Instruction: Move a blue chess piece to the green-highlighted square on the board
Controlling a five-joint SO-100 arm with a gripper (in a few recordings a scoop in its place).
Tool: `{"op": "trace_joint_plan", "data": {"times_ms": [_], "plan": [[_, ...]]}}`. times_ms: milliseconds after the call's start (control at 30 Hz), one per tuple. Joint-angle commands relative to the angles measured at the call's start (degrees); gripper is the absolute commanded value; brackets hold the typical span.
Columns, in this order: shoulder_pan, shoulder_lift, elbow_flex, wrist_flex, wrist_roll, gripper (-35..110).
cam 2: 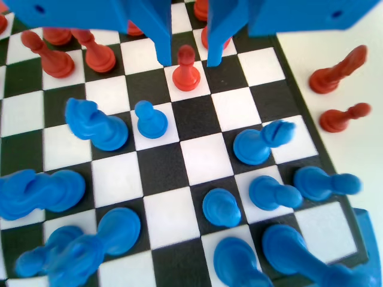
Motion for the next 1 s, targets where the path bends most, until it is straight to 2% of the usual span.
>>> {"op": "trace_joint_plan", "data": {"times_ms": [0,467,733,967], "plan": [[0.88,1.67,-0.26,0.18,-1.14,9],[0.79,-1.05,-2.11,-1.76,-0.88,9],[0.79,-1.14,-2.02,-2.46,-1.85,1],[0.70,-0.79,-2.37,-2.46,-1.76,1]]}}
